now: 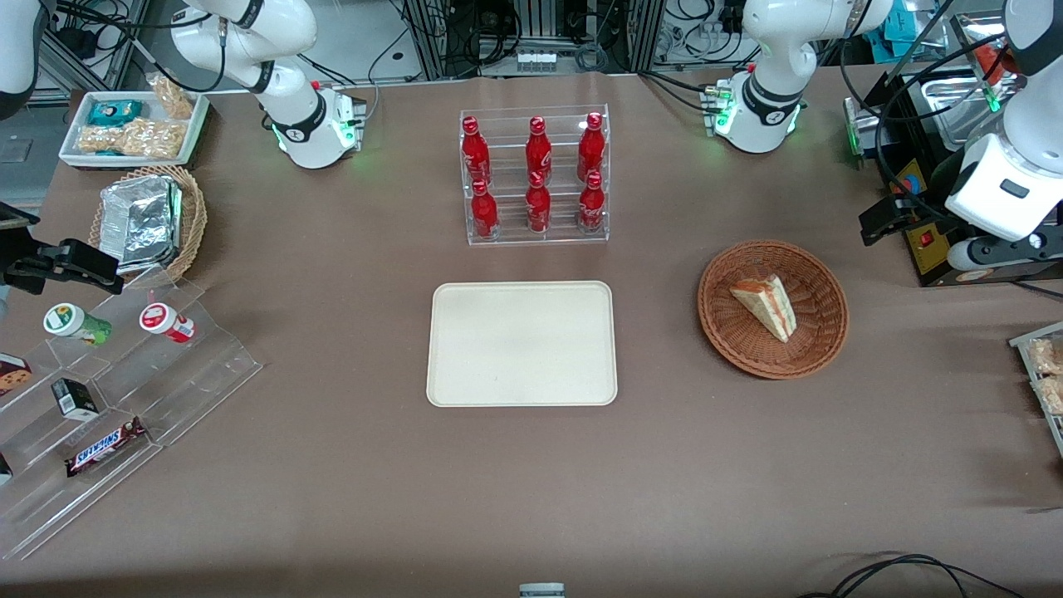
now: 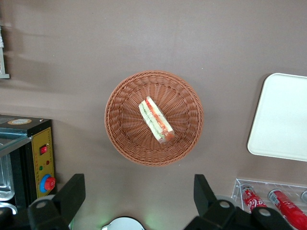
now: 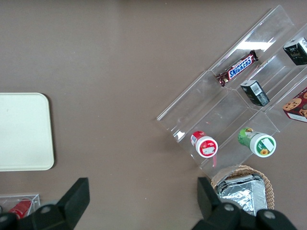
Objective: Place sandwich from basket to tray
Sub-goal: 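Move the left gripper over the sandwich in the wicker basket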
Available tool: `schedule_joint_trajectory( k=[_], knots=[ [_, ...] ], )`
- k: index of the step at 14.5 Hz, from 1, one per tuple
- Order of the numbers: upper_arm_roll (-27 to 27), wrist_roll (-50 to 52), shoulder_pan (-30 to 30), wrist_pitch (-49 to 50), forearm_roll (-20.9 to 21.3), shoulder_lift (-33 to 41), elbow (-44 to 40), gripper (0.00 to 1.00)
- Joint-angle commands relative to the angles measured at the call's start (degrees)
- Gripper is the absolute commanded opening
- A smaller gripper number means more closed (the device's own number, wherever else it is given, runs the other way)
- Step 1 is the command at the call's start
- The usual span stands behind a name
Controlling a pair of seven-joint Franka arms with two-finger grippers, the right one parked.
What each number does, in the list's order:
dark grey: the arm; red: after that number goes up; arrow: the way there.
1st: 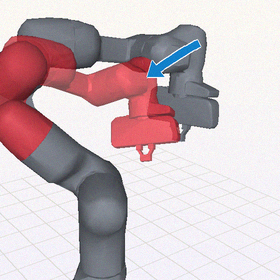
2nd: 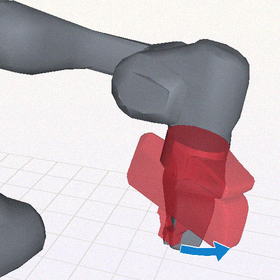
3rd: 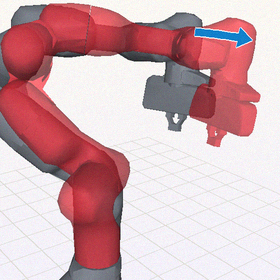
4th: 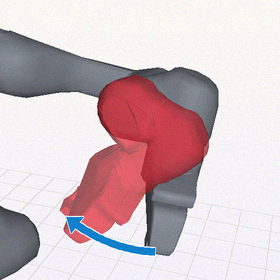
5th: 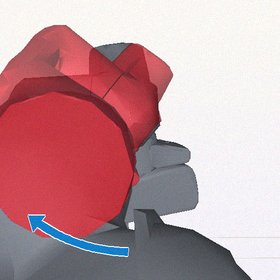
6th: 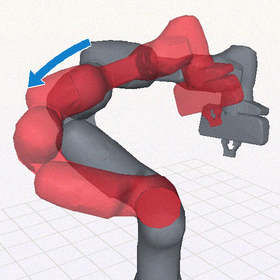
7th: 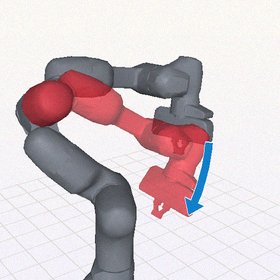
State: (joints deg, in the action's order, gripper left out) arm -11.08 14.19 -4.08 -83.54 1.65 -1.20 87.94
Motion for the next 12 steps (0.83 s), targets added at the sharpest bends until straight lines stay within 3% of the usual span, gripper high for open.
schedule_joint_trajectory(
  k=[1, 4, 7, 10, 12],
  knots=[
    [0.09, -0.75, -0.05, -0.04, 0.72, 1.29, 0.48, 1.0],
    [0.18, -0.48, -0.14, -0.13, 0.81, 0.85, -0.05, 1.0],
    [0.62, 1.36, -3.03, -0.39, -2.0, 0.33, 1.0, 1.0],
    [0.79, 3.99, -3.39, -2.23, -1.92, -0.99, 4.68, 1.0],
    [0.79, 10.47, -3.65, -8.96, -1.92, -0.47, 12.38, 1.0]
  ],
)
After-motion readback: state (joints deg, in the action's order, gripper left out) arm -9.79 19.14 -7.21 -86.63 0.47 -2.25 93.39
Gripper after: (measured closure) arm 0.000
